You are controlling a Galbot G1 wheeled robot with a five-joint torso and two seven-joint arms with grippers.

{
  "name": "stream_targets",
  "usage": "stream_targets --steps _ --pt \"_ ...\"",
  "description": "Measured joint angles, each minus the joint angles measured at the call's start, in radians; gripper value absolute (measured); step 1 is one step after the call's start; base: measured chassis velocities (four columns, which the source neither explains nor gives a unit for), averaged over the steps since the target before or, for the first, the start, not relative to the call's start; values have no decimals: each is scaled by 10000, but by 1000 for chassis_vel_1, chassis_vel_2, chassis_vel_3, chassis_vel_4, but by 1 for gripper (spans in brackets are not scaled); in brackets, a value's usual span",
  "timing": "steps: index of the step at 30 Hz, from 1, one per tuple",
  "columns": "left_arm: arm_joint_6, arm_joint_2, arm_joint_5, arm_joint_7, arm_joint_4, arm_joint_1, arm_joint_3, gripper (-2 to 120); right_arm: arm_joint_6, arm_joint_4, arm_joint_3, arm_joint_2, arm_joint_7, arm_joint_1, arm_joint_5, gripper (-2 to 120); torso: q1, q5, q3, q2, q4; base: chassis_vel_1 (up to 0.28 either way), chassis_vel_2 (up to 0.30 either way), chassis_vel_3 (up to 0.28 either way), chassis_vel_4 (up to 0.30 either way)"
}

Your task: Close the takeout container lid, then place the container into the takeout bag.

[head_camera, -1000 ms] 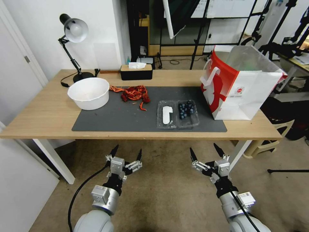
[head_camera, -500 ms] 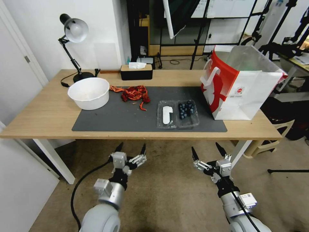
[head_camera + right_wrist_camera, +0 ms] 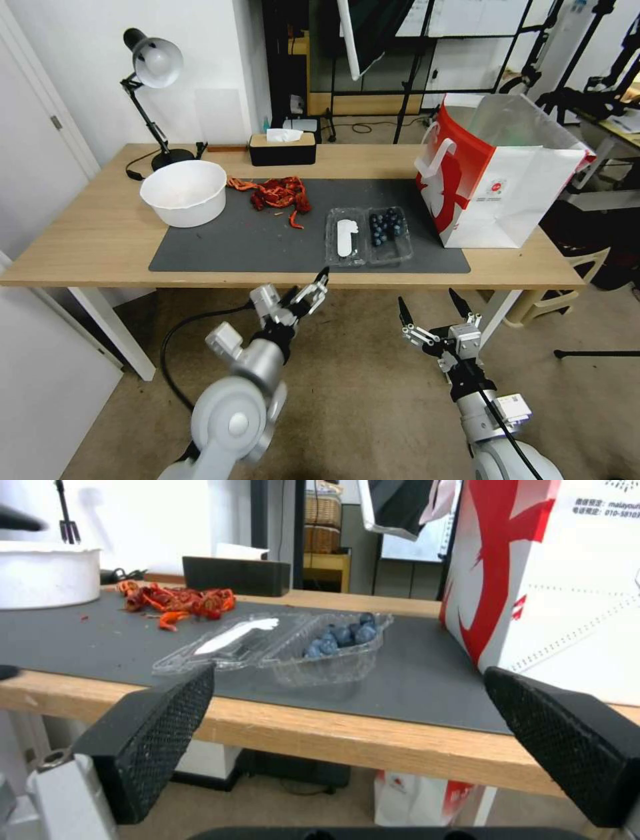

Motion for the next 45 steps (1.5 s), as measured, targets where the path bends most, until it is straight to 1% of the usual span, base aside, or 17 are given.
stream_targets --steps 2,3,6,9,13,15,16,17,20,21,24,25,29,35,45 --pt "-7 -129 -406 -142 231 -381 148 100 -15 12 5 0 11 -4 -13 100 0 1 0 0 0 0 0 0 0" --pt "-7 -129 -406 -142 231 -381 148 100 -15 12 5 0 11 -4 -13 100 0 1 0 0 0 0 0 0 0" --pt "-75 -285 -616 -322 616 -962 487 100 -39 24 68 -3 23 -7 -29 100 0 0 -1 0 0 0 0 0 0" --pt "-102 -314 -618 -390 775 -1245 700 100 -46 24 99 -7 28 -11 -43 100 0 1 0 0 1 0 0 0 0" --pt "-46 -397 -888 -603 951 -1749 933 100 -59 28 130 -2 39 -13 -68 100 0 1 -1 0 1 0 0 0 0" --pt "93 -545 -1362 -942 1036 -2181 1024 100 -68 28 156 17 42 -10 -79 100 1 1 -1 0 1 0 0 0 0" --pt "93 -545 -1362 -942 1036 -2181 1024 100 -68 28 156 17 42 -10 -79 100 1 1 -1 0 1 0 0 0 0" --pt "137 -621 -1522 -1070 1075 -2332 1078 100 -71 28 170 27 41 -13 -86 100 1 1 0 0 1 0 0 0 0" --pt "269 -903 -1974 -1834 1252 -2684 1168 100 -78 27 216 58 34 -40 -99 100 0 1 -1 0 1 0 0 0 0" --pt "269 -903 -1974 -1834 1252 -2684 1168 100 -78 27 216 58 34 -40 -99 100 0 1 -1 0 1 0 0 0 0" --pt "269 -1097 -2075 -2353 1490 -2935 1187 100 -79 11 250 69 30 -51 -114 100 1 1 0 0 0 0 0 0 0" --pt "269 -1097 -2075 -2353 1490 -2935 1187 100 -79 11 250 69 30 -51 -114 100 1 1 0 0 0 0 0 0 0" --pt "215 -1185 -2081 -2792 1726 -3171 1212 100 -79 -11 271 71 26 -46 -146 100 0 1 0 -1 1 0 0 0 0" --pt "212 -1261 -2064 -3081 1878 -3276 1238 100 -82 -32 271 65 25 -8 -188 100 0 0 -1 0 1 0 0 0 0" --pt "175 -1508 -1996 -3099 2246 -3507 1273 100 -75 -104 301 55 19 -12 -213 100 0 0 -2 0 0 0 0 0 0"
